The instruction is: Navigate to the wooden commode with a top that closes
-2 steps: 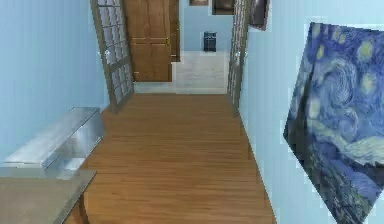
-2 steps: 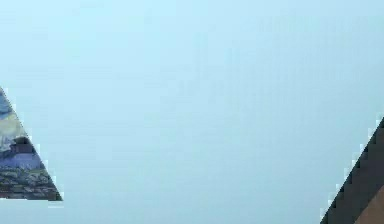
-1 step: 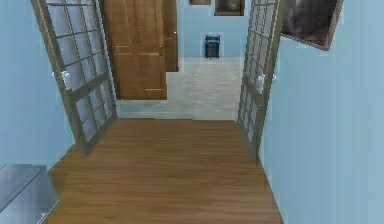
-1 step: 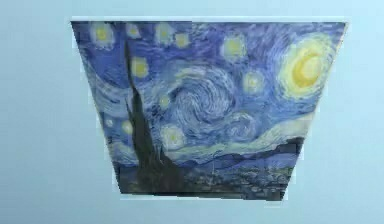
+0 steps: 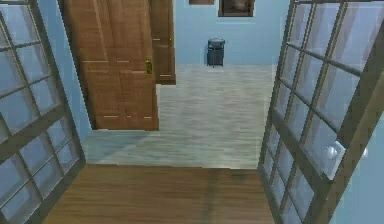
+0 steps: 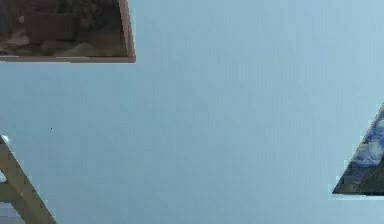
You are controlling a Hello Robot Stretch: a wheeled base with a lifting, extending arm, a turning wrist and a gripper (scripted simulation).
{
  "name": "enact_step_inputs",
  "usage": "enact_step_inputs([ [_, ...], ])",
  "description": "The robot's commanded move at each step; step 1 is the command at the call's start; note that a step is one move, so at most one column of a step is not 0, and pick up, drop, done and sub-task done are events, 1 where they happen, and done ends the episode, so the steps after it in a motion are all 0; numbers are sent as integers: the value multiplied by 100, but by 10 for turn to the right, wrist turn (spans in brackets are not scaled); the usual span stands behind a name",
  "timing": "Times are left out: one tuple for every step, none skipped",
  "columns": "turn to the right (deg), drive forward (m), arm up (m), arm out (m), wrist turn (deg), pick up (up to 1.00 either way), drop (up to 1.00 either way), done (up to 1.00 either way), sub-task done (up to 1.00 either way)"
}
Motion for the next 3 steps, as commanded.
enact_step_inputs([
  [60, 0, 0, 0, 0, 0, 0, 0, 0],
  [0, 60, 0, 0, 0, 0, 0, 0, 0],
  [0, 100, 0, 0, 0, 0, 0, 0, 0],
])
